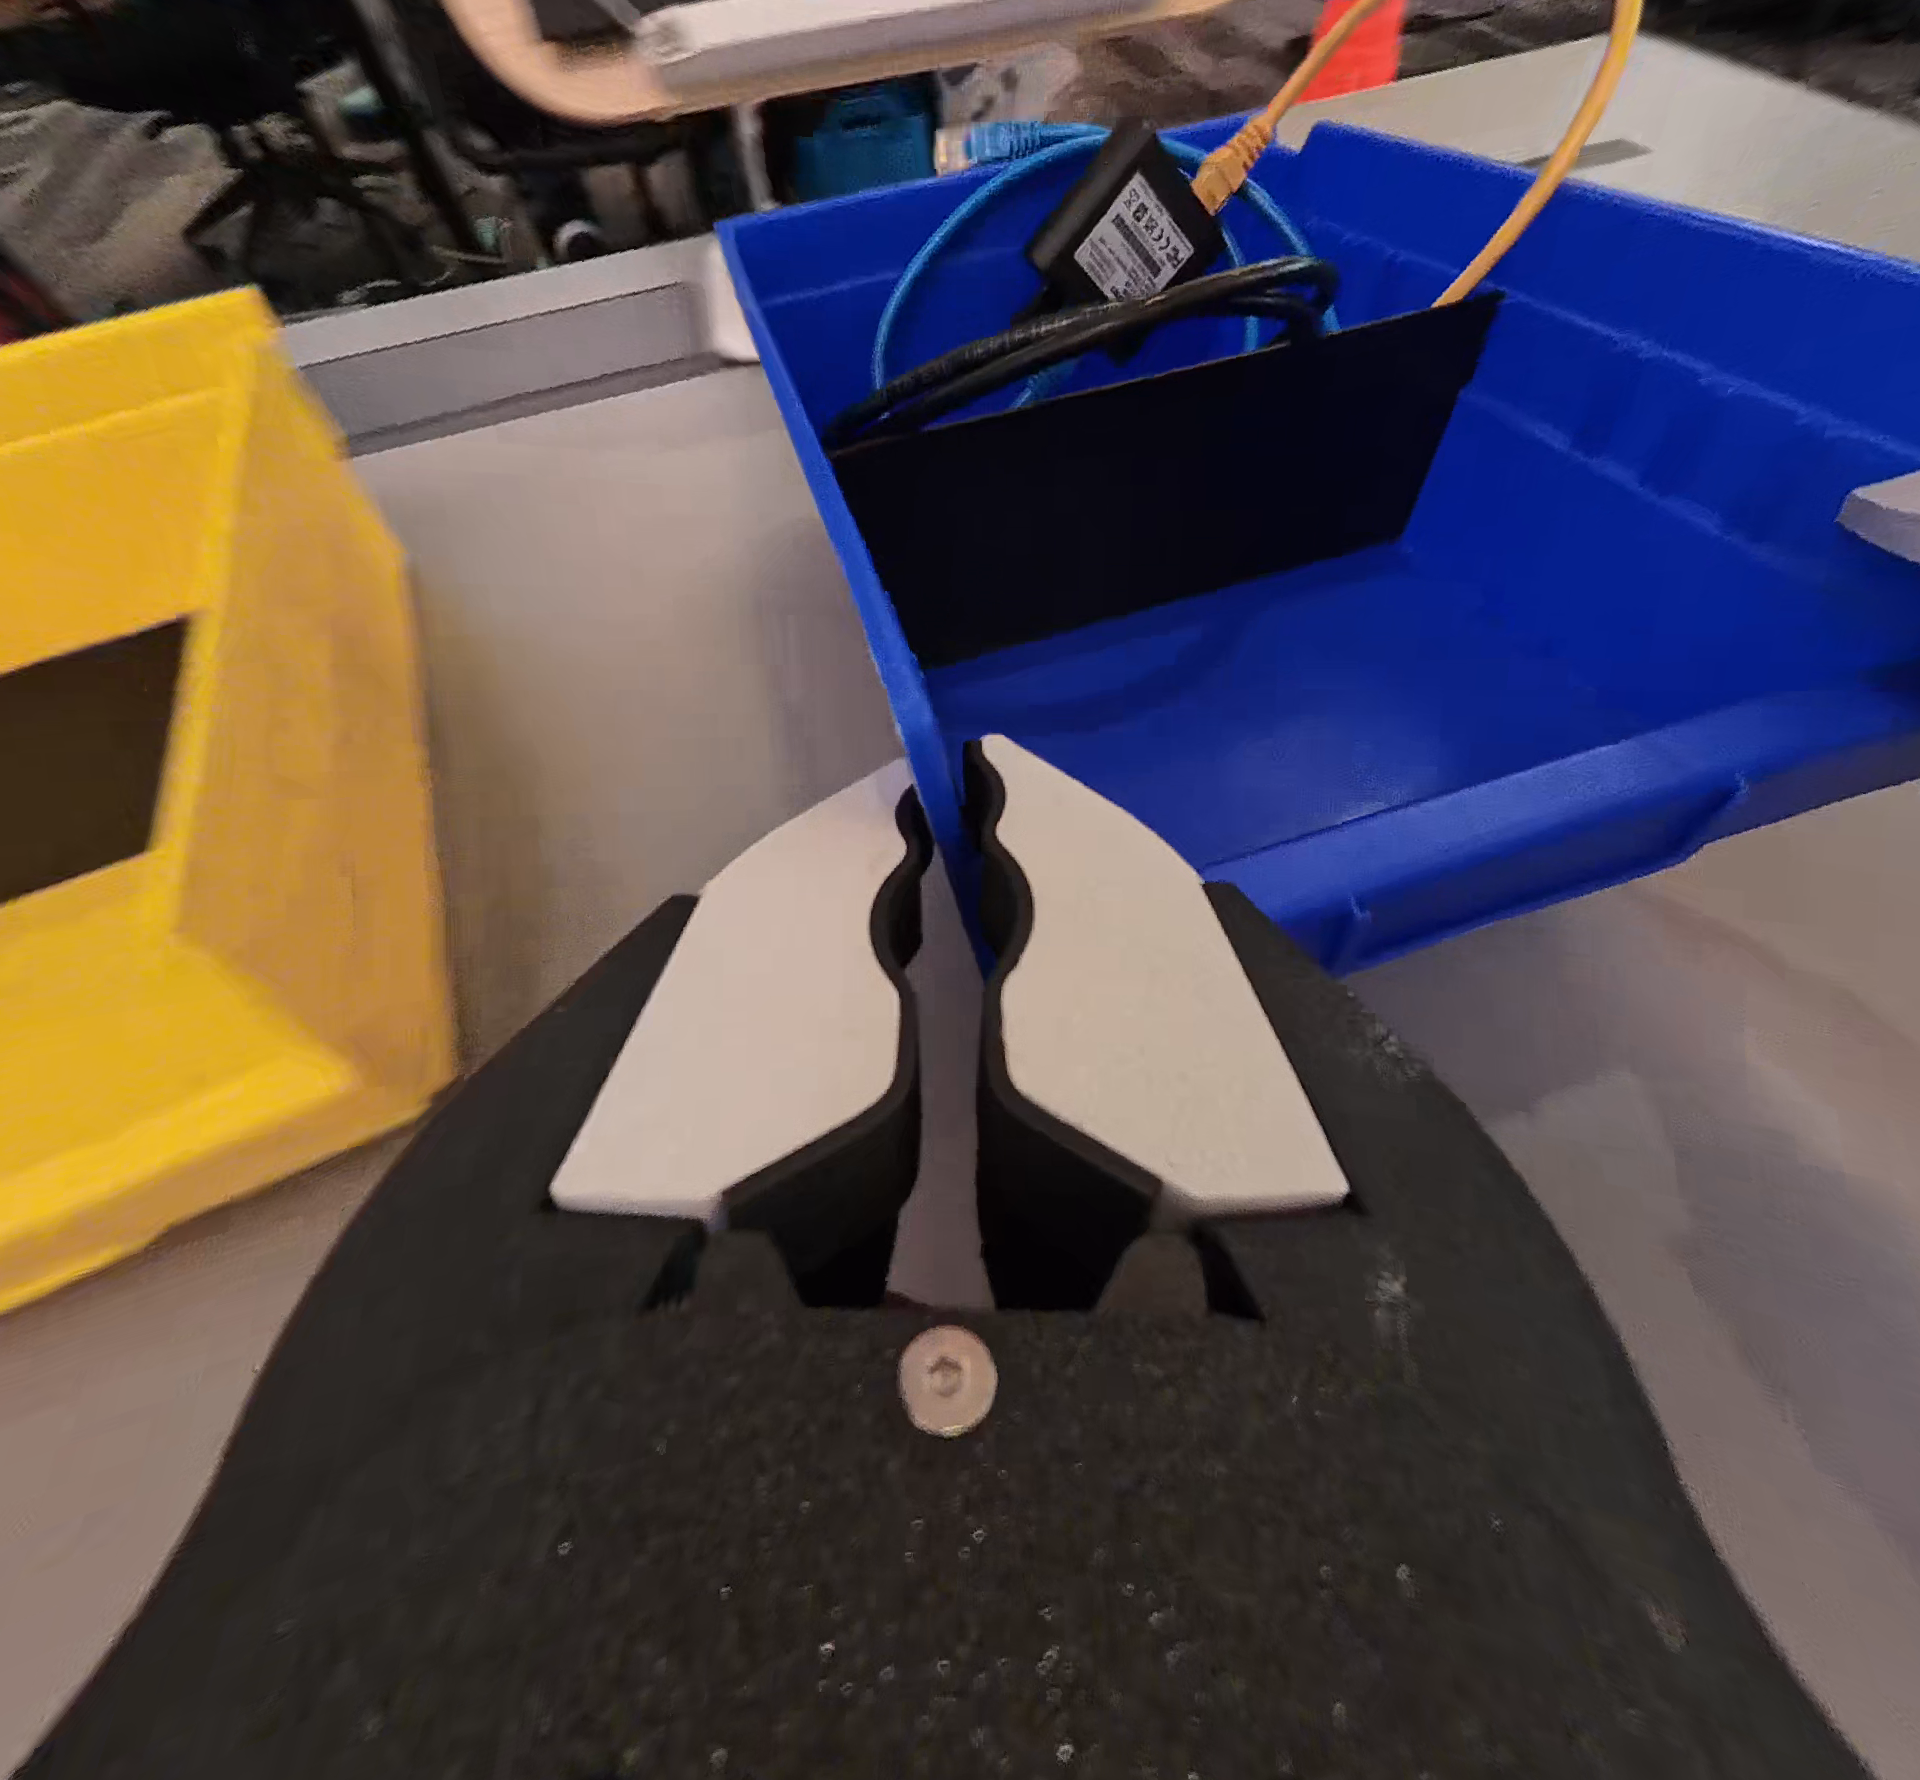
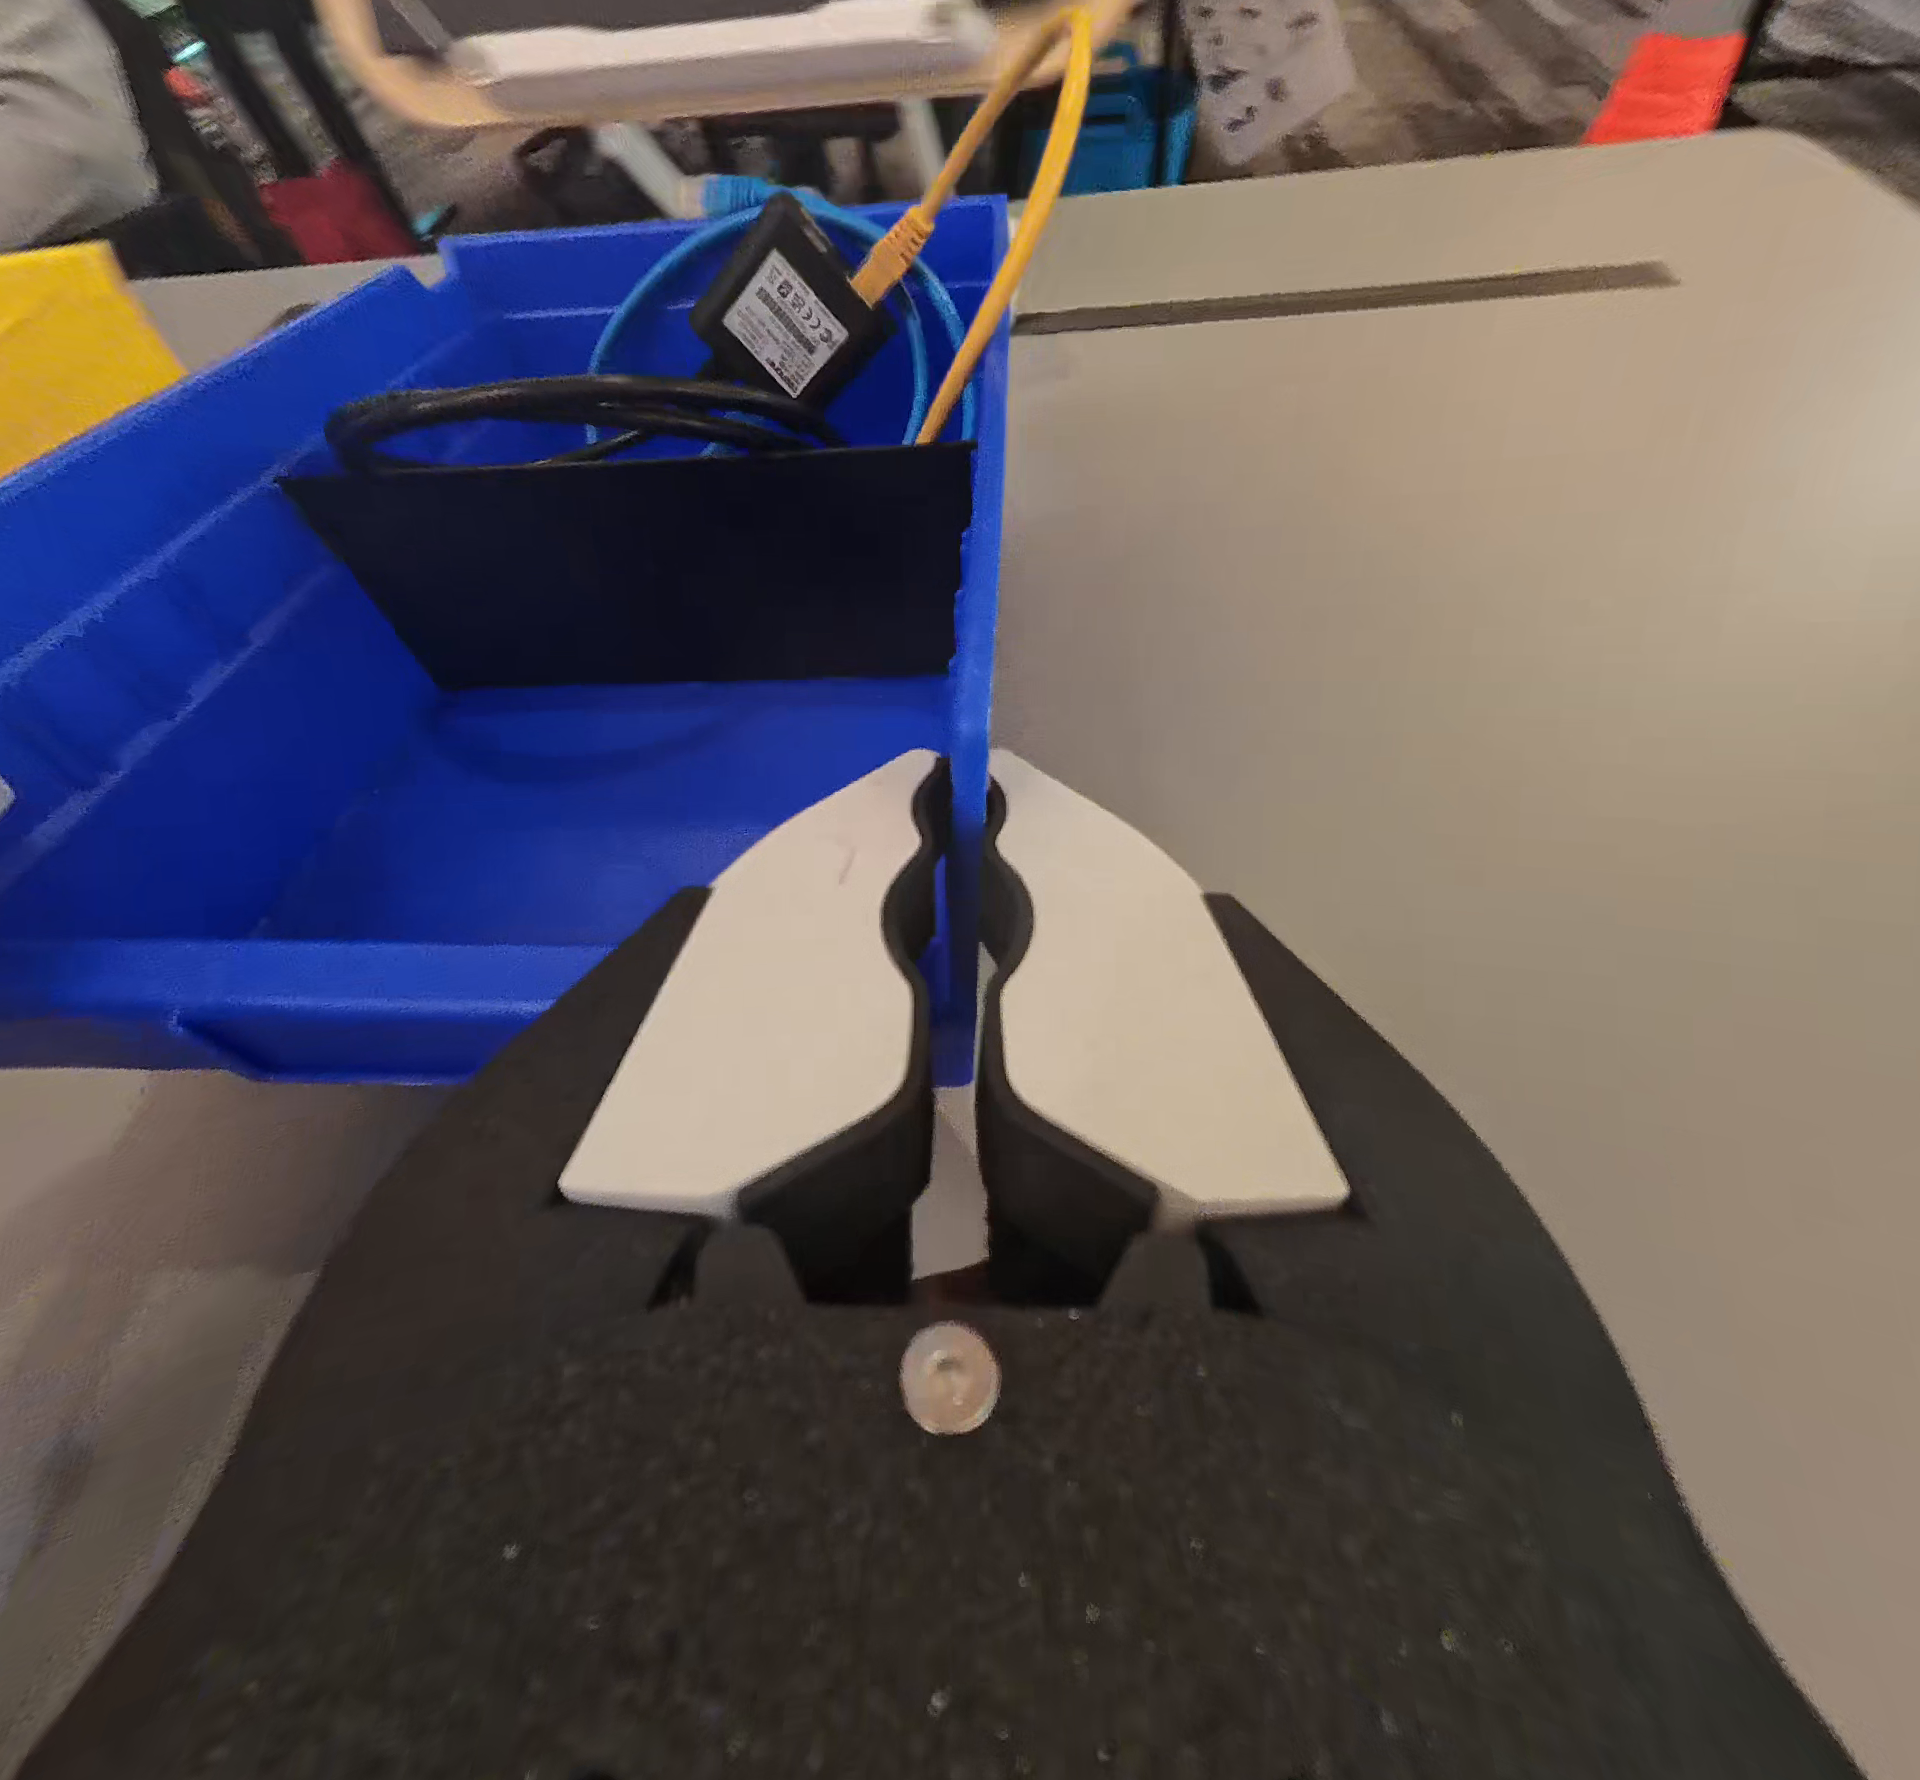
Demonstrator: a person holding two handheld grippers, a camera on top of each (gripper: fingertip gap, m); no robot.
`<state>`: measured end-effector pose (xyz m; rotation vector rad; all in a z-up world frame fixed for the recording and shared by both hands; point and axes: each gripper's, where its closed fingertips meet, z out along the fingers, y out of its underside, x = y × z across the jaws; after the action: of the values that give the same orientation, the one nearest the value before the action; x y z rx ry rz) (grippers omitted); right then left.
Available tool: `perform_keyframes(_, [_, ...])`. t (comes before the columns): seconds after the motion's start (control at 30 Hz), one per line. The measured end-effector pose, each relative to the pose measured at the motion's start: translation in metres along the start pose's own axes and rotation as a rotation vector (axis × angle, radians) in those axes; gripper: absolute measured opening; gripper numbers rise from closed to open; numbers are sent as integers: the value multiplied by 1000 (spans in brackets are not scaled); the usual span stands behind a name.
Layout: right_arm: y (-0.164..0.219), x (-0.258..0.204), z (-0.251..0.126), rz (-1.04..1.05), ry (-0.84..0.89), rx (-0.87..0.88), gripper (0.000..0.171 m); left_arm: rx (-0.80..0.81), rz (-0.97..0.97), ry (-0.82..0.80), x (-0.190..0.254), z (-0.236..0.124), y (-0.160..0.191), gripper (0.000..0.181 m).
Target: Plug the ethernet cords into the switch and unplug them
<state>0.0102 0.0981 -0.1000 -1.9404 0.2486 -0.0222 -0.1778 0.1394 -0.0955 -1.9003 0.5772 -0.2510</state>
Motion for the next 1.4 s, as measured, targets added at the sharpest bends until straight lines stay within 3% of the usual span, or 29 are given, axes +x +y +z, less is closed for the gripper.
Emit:
perform_keyframes(0.13, [14, -57, 10, -82, -23, 12, 3, -25, -34, -25, -49, -20, 36, 6])
perform_keyframes(0.3, [37, -66, 18, -68, -87, -74, 2, -73, -54, 101, -52, -28, 58, 15])
perform_keyframes(0.37, [36, -67, 11, -91, -147, -100, 8, -84, -95, 155, -59, -41, 55, 43])
perform_keyframes(0.4, [32, -68, 3, -116, -185, -84, 21, -56, -144, 148, -73, -50, 48, 52])
perform_keyframes(0.43, [27, -65, -7, -152, -203, -58, 29, -25, -215, 147, -91, -61, 42, 47])
perform_keyframes(0.5, [17, -58, -27, -215, -196, 18, 31, 14, -371, 5, -155, -81, 40, 34])
perform_keyframes(0.6, [12, -61, -54, -267, -153, 130, 27, 116, -507, -136, -247, -107, 45, 38])
perform_keyframes(0.73, [52, -142, -78, -328, -404, 32, 37, 4, -428, -284, -334, -93, 86, 59])
perform_keyframes(0.83, [86, -202, -102, -395, -595, -19, 39, -5, -384, -172, -338, -62, 91, 45])
perform_keyframes(0.87, [95, -218, -109, -421, -645, -30, 40, -7, -369, -160, -337, -54, 94, 33])
perform_keyframes(0.9, [103, -230, -114, -441, -677, -38, 40, 6, -376, -149, -334, -51, 95, 6])
perform_keyframes(1.1, [112, -267, -103, -348, -679, -119, 40, -118, -282, -273, -312, -80, 107, 3])
perform_keyframes(1.3, [93, -301, -61, -212, -536, -164, 41, -185, -347, -322, -271, -145, 133, 3])
perform_keyframes(1.4, [100, -318, -58, -197, -556, -199, 37, -181, -369, -313, -251, -181, 147, 3])
